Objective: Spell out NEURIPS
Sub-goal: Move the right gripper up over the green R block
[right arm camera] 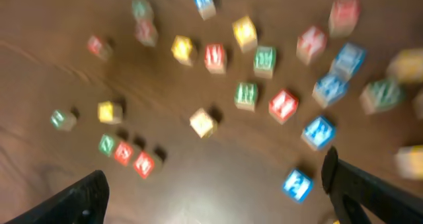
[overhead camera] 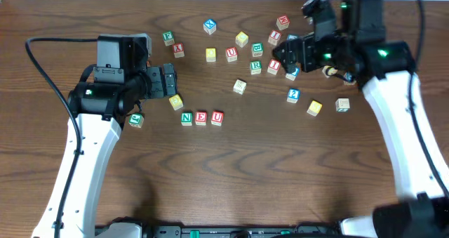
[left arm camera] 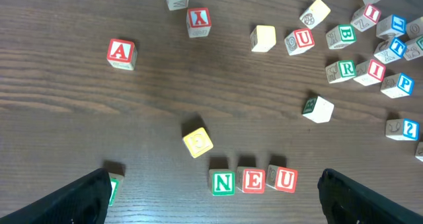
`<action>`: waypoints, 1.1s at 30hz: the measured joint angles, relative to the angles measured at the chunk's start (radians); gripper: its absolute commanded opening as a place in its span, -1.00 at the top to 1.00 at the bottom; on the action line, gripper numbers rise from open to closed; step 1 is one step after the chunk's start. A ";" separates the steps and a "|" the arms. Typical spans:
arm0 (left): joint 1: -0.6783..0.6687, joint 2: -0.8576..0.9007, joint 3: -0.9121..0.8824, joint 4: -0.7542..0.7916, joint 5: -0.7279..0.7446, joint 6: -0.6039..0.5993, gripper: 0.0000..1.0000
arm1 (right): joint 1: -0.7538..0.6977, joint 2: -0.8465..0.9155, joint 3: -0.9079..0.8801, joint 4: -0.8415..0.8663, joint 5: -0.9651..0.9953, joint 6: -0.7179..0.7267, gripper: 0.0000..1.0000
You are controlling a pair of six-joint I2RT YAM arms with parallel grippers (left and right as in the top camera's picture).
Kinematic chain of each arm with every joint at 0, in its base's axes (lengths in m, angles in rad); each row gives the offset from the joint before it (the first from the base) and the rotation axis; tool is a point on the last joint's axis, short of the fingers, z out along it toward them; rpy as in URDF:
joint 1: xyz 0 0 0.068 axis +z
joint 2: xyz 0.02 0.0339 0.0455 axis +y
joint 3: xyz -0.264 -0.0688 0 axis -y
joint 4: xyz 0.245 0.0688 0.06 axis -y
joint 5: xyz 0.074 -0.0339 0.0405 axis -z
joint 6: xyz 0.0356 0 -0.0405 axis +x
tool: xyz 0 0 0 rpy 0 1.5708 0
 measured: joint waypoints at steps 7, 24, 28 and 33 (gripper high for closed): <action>0.000 0.000 0.000 0.000 0.000 0.000 -0.96 | 0.031 0.074 0.001 -0.032 0.040 0.009 -0.99; 0.000 0.000 0.000 0.000 0.000 0.000 -0.96 | 0.195 0.108 0.032 0.026 0.306 0.113 -0.75; 0.000 0.000 0.000 0.000 0.000 0.000 -0.96 | 0.197 0.192 0.091 0.002 0.323 0.141 -0.84; 0.000 0.000 0.000 0.000 0.000 0.000 -0.96 | 0.195 0.330 0.198 -0.095 0.334 0.146 -0.87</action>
